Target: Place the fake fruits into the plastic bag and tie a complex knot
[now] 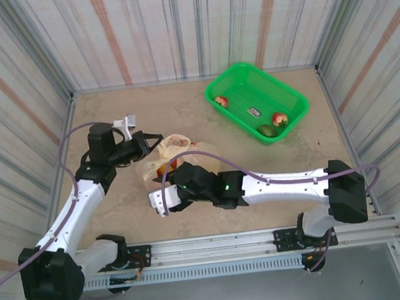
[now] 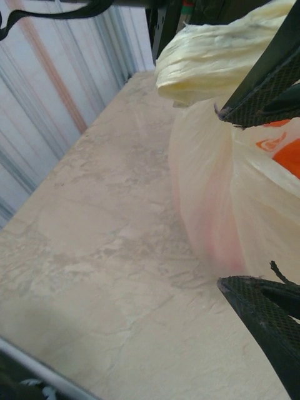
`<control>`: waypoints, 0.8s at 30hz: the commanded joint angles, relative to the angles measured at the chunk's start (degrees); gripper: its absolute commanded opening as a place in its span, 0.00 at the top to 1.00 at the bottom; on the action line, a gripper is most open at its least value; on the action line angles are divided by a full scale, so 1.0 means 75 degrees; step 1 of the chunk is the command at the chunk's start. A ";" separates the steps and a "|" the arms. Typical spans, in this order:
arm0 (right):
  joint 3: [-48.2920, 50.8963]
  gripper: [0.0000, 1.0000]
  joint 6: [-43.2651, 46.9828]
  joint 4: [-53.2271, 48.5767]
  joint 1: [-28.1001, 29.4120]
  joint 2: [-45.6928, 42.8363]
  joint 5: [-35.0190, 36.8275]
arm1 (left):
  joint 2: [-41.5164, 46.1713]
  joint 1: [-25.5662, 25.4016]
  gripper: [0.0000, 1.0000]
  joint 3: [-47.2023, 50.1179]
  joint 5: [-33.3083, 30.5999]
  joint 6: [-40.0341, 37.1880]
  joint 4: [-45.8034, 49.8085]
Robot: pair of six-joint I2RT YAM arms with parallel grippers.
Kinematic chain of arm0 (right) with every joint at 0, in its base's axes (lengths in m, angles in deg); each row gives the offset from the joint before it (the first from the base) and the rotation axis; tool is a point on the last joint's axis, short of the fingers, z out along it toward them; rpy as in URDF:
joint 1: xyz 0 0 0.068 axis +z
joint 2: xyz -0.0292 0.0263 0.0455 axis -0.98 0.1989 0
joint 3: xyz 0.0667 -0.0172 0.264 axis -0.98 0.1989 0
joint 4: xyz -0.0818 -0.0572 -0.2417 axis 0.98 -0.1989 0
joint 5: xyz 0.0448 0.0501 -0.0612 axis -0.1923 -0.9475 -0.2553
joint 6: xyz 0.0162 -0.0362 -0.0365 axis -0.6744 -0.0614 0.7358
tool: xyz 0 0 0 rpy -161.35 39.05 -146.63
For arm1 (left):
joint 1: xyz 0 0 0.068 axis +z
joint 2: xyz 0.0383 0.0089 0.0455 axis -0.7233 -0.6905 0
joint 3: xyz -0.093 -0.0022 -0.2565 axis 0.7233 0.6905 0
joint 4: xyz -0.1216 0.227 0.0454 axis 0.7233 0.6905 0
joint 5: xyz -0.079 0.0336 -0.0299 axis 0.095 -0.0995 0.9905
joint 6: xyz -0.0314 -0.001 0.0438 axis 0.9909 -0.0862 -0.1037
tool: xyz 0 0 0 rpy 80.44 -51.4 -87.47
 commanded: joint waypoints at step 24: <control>-0.1918 0.52 0.1359 -0.1463 -0.0306 0.0801 0.0595 | -0.0405 0.0134 1.00 0.0333 0.0094 -0.0113 -0.0603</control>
